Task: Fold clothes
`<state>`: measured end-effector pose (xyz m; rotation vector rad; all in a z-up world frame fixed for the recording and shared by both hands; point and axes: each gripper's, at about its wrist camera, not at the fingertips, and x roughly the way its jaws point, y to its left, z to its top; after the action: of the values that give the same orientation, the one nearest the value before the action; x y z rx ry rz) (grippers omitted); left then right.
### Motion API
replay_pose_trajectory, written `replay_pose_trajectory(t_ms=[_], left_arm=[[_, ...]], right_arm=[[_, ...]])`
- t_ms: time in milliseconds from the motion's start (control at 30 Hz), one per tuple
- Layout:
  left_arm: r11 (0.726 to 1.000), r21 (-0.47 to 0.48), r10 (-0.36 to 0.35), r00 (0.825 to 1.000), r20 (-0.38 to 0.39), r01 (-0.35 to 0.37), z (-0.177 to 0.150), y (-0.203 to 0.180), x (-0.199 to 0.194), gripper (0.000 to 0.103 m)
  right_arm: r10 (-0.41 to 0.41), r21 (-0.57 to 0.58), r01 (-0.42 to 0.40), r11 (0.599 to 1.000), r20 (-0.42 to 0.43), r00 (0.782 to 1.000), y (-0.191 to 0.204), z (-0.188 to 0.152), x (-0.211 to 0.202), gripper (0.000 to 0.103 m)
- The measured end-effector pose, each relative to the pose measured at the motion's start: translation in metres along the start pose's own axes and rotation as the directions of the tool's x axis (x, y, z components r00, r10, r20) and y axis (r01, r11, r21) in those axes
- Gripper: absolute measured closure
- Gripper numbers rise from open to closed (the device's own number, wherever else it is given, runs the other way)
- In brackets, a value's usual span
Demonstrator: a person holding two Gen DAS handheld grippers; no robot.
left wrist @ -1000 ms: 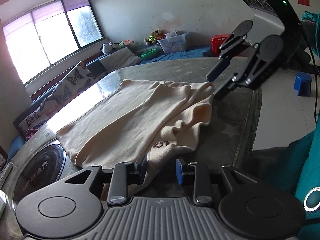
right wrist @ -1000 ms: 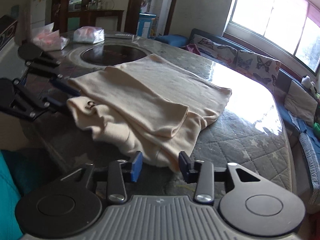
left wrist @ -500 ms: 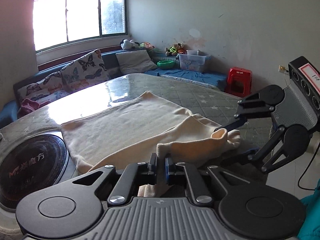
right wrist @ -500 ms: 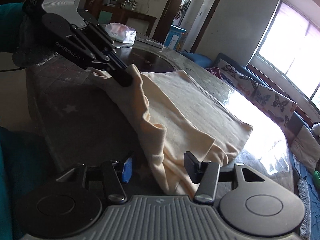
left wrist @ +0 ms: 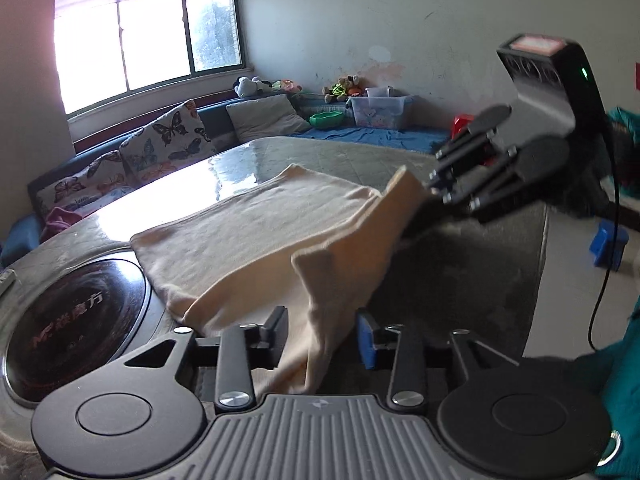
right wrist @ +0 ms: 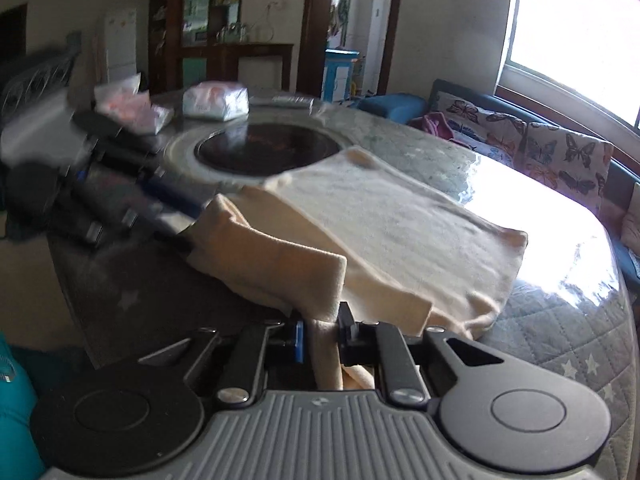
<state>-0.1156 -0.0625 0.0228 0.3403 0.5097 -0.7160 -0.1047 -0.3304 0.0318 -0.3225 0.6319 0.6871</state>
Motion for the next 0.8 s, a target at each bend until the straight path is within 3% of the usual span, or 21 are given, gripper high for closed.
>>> replay_pose_trajectory(t_ms=[200, 267, 367, 567, 800], left_arm=[[0.994, 0.083, 0.067, 0.997, -0.024, -0.065, -0.013, -0.004, 0.007, 0.066], [0.992, 0.092, 0.084, 0.996, -0.026, -0.081, -0.015, -0.004, 0.006, 0.084], [0.993, 0.078, 0.084, 0.996, -0.001, -0.083, -0.014, -0.002, -0.001, 0.094], [0.994, 0.066, 0.085, 0.994, 0.067, -0.09, -0.003, -0.007, -0.028, 0.096], [0.998, 0.043, 0.042, 0.994, 0.106, -0.047, 0.004, -0.029, -0.08, 0.096]], right_arm=[[-0.007, 0.044, 0.006, 0.999, 0.014, 1.0, -0.006, 0.008, 0.001, 0.091], [-0.013, 0.049, 0.012, 0.999, 0.023, 1.0, -0.004, 0.007, 0.0, 0.092], [-0.023, 0.058, 0.02, 0.998, 0.049, 0.999, -0.001, 0.005, -0.004, 0.093], [-0.04, 0.07, 0.033, 0.997, 0.105, 0.994, 0.004, 0.004, -0.023, 0.094], [-0.016, 0.026, 0.012, 1.0, 0.144, 0.989, 0.024, 0.006, -0.076, 0.094]])
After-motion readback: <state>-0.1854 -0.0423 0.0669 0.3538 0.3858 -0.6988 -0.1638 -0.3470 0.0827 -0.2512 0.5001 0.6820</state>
